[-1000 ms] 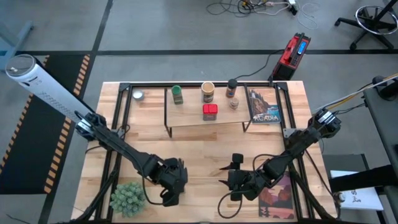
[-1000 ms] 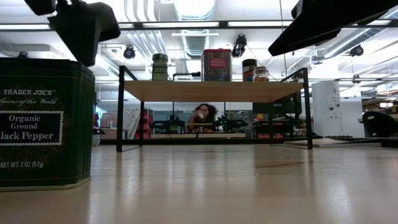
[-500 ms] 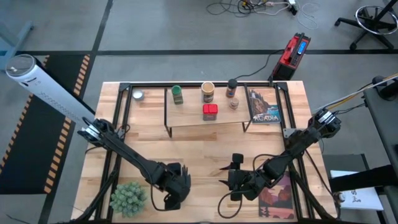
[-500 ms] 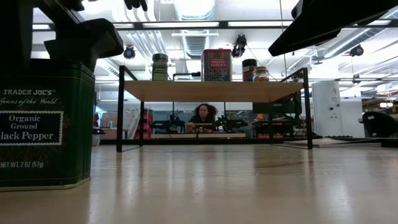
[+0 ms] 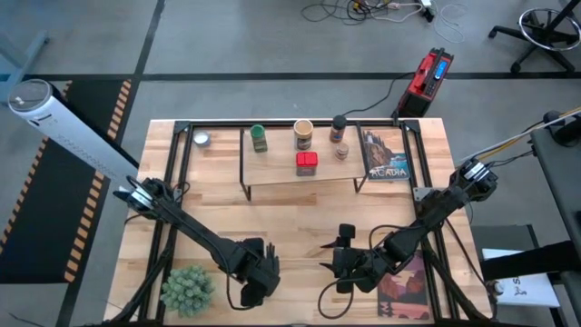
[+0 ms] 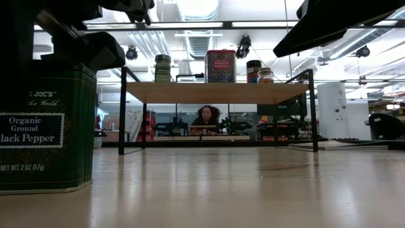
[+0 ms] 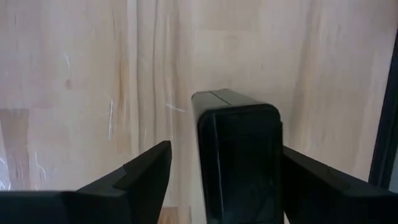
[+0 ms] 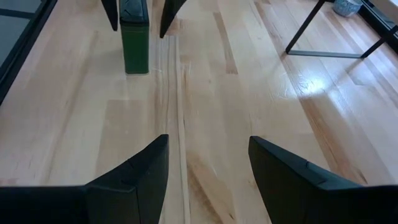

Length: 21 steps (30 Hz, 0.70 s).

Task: Shelf spices
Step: Put the black seasoning can on the shelf

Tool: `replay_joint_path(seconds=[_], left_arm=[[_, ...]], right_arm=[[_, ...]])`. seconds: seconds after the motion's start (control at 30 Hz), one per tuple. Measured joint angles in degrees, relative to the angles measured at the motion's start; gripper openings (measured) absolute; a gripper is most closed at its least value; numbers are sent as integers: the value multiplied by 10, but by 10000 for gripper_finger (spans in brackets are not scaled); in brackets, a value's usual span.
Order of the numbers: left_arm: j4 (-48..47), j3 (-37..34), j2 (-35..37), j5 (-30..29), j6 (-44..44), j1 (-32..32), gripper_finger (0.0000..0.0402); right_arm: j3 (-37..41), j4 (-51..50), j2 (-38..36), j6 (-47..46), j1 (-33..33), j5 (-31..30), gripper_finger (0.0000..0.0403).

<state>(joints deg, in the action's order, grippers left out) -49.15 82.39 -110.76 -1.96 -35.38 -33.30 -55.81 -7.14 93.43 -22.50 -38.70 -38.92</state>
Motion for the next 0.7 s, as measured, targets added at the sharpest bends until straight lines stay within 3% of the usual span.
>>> replay_joint_path(seconds=[0.4, 0.7], left_arm=[[29, 0, -5, -4, 14, 1, 219], [29, 0, -5, -4, 23, 2, 168]], right_arm=[[0, 0, 0, 0, 0, 0, 199], [0, 0, 0, 0, 0, 0, 199]])
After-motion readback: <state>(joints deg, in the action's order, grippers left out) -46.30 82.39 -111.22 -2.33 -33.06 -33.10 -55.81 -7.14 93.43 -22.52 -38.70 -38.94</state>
